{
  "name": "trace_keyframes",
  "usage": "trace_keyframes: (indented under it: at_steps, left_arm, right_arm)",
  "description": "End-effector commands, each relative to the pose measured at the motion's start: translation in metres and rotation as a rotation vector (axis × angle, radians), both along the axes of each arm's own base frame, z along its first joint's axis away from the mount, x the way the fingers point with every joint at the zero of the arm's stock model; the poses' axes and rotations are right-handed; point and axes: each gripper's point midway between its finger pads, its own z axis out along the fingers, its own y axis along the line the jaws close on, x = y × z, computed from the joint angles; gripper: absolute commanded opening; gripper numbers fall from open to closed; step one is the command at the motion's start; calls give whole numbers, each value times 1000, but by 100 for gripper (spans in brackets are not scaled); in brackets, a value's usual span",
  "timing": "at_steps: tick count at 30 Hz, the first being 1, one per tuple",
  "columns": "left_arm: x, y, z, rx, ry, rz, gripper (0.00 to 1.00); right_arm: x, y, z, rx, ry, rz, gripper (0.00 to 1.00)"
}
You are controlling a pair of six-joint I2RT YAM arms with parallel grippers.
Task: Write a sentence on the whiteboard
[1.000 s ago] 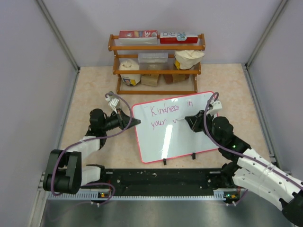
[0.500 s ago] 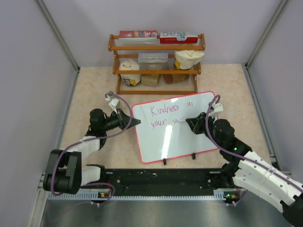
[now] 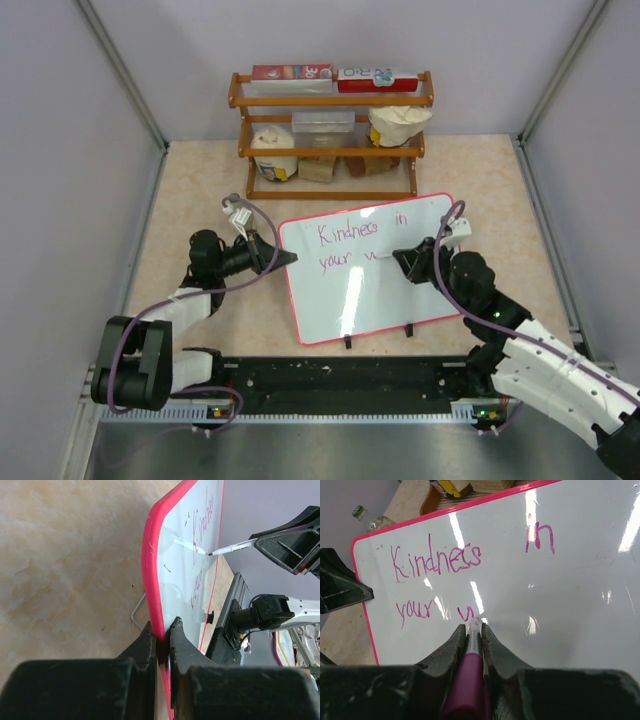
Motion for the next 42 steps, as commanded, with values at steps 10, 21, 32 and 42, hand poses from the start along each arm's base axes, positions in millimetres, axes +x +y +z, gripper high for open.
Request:
trace_keyframes:
  at_steps: [10,21,32,42]
  left_arm:
    - [19,13,-25,146,-117,94,0]
    - [19,13,-26,147,-118,94,0]
    - [20,13,-25,147,-118,96,0]
    - [20,13,-25,146,-120,96,0]
  right_arm:
    - [17,-13,12,-58,-27,-93,0]
    - [16,-8,19,-39,-40,-69,0]
    - [7,-16,36,4,-87,-71,0]
    - [14,-12,19,-31,-48,-78,0]
